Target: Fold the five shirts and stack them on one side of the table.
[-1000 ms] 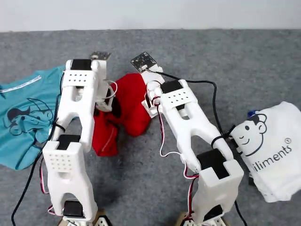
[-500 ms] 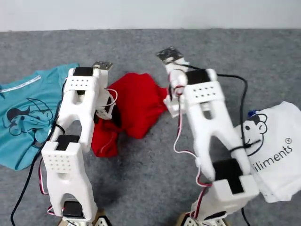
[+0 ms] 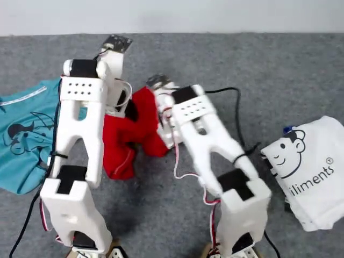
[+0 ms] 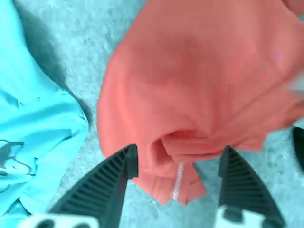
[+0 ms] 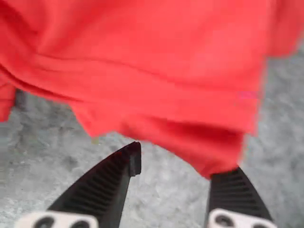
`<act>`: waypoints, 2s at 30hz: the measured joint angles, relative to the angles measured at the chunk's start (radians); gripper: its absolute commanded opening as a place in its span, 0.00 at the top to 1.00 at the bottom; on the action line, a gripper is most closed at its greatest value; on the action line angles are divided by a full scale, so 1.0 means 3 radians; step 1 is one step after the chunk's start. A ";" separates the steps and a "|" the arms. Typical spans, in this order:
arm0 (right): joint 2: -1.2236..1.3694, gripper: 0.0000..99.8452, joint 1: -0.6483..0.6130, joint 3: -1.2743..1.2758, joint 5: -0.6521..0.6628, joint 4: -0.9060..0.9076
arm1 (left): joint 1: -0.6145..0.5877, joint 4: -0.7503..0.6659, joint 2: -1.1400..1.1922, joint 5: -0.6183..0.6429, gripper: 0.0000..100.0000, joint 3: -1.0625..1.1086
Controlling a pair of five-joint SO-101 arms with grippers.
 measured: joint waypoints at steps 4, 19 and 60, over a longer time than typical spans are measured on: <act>0.0271 0.79 0.0046 -0.0020 0.0000 -0.0419 | -0.0020 0.0000 -0.0092 -0.0010 0.72 0.0527; 0.0184 0.99 0.0164 -0.0020 0.0000 -0.0634 | -0.0005 -0.1632 -0.0092 -0.0005 0.84 0.1698; 0.0532 0.99 -0.0143 -0.0020 -0.0113 -0.1330 | -0.0281 -0.2634 -0.0092 -0.0005 0.97 0.2036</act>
